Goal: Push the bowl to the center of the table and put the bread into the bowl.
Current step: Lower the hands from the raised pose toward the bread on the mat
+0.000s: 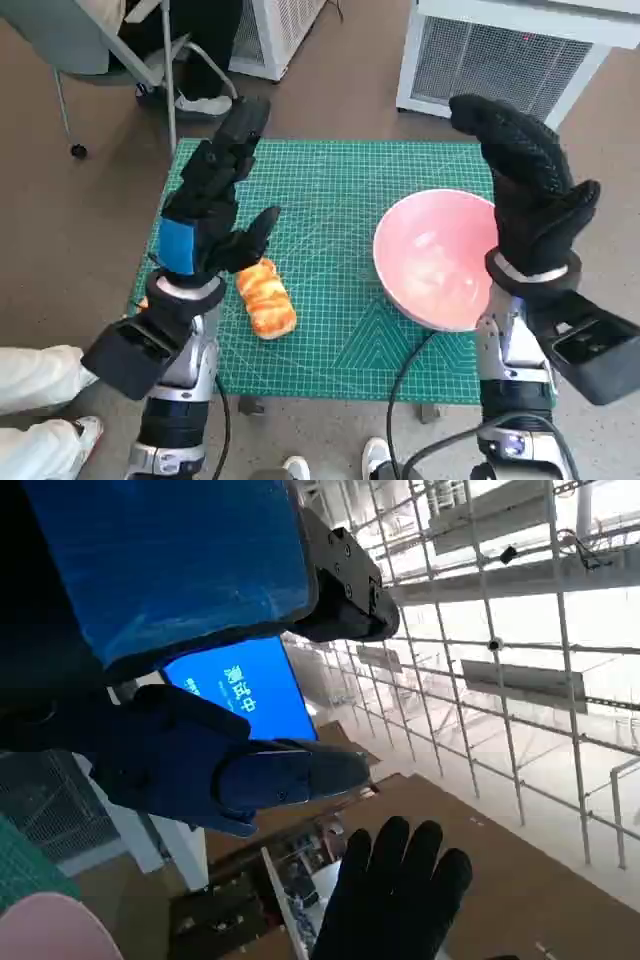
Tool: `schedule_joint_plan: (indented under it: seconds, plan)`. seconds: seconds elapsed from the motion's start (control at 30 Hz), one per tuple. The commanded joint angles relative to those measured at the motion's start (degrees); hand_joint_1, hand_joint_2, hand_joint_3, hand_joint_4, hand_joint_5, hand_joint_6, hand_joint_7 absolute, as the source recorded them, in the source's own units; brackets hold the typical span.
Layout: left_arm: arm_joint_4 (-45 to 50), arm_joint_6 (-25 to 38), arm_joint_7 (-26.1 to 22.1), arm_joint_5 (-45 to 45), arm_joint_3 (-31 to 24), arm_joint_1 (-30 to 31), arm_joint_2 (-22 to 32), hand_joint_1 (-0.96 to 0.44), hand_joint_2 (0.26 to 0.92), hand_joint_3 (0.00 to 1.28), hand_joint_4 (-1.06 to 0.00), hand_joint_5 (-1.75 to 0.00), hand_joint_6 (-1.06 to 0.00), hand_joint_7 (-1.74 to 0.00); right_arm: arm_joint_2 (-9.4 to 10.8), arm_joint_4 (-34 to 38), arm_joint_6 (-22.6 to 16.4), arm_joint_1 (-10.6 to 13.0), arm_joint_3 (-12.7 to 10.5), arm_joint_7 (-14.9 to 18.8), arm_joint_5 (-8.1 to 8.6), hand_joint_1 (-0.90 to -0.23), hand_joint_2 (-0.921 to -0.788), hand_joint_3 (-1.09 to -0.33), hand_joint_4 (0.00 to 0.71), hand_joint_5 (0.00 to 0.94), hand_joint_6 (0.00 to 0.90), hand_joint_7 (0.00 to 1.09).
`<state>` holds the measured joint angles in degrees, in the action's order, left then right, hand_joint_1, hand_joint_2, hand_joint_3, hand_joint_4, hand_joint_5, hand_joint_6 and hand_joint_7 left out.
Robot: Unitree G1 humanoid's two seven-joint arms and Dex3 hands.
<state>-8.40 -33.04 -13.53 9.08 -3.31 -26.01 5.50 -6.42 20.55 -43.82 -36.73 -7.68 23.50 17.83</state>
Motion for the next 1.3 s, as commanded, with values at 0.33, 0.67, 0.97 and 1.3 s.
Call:
schedule_joint_plan:
  seconds: [0.33, 0.67, 0.97, 1.3]
  plan:
    - [0.0, 0.3, -0.5, 0.6, -0.2, -0.7, 0.3, -0.37, 0.921, 0.36, -0.29, 0.0, -0.45, 0.0, 0.1, 0.9, 0.5, 1.1, 0.0, -0.1, -0.36, -0.536, -0.921, -0.934, -0.001, 0.413, -0.001, 0.59]
    - [0.0, -0.2, -0.4, 0.1, -0.3, -0.8, 0.2, -0.37, 0.921, 0.35, -0.27, 0.0, -0.43, 0.0, -0.8, 1.5, -0.3, 1.6, -0.8, 0.6, 0.24, -0.537, -0.921, -0.933, -0.001, 0.43, -0.001, 0.59]
    - [-0.6, -1.5, -0.5, 0.1, -0.6, -0.3, 0.3, -0.37, 0.921, 0.36, -0.26, 0.0, -0.43, 0.0, -5.2, 10.8, -4.5, 1.7, -7.1, 0.9, 1.92, -0.543, -0.921, -0.899, -0.001, 0.438, -0.001, 0.61]
    - [-0.5, -2.0, -0.5, 0.6, -1.3, 0.8, 0.6, -0.36, 0.921, 0.36, -0.25, 0.0, -0.43, 0.0, -6.7, 16.4, -6.7, 5.2, -12.7, -11.7, -5.25, -0.477, -0.921, -0.937, 0.01, 0.454, -0.001, 0.61]
